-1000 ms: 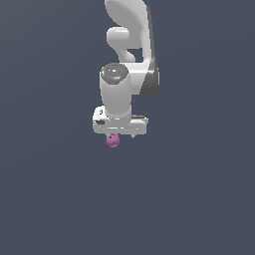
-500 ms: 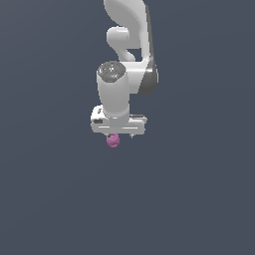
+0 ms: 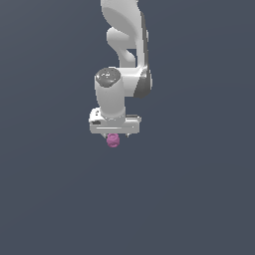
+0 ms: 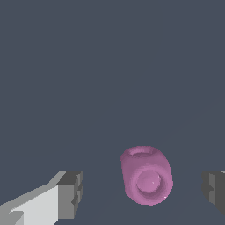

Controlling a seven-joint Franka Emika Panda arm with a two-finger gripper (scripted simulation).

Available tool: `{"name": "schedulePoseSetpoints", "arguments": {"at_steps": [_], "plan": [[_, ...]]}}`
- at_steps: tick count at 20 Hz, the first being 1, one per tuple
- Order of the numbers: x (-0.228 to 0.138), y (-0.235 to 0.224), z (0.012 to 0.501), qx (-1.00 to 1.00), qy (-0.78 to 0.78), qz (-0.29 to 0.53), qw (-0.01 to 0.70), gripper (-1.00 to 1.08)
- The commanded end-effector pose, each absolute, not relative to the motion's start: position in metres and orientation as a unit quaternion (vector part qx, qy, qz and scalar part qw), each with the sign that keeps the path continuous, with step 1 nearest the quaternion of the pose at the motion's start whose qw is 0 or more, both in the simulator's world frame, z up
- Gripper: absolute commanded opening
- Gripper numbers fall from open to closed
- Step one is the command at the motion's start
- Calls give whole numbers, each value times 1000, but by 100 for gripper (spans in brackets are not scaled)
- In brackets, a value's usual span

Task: Pick up the object and move it to a goal position.

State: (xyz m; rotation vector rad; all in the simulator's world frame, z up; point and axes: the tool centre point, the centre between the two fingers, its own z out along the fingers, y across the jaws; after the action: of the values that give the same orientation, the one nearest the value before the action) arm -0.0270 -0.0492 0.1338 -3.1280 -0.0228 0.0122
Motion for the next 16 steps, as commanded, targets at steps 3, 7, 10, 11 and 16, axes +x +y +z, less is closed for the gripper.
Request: {"name": "schedulePoseSetpoints", "arguments": {"at_steps": [3,7,10,11,16], "plan": [[-45,-62,113,-999,-38,2,3,100],[-58,-69,100,-998,-59,1,1,100],[-65,-73,94,-998,-70,0,1,100],[-66,-74,92,-997,-72,0,0,100],[-68,-75,90,-997,-75,1,0,100]]}}
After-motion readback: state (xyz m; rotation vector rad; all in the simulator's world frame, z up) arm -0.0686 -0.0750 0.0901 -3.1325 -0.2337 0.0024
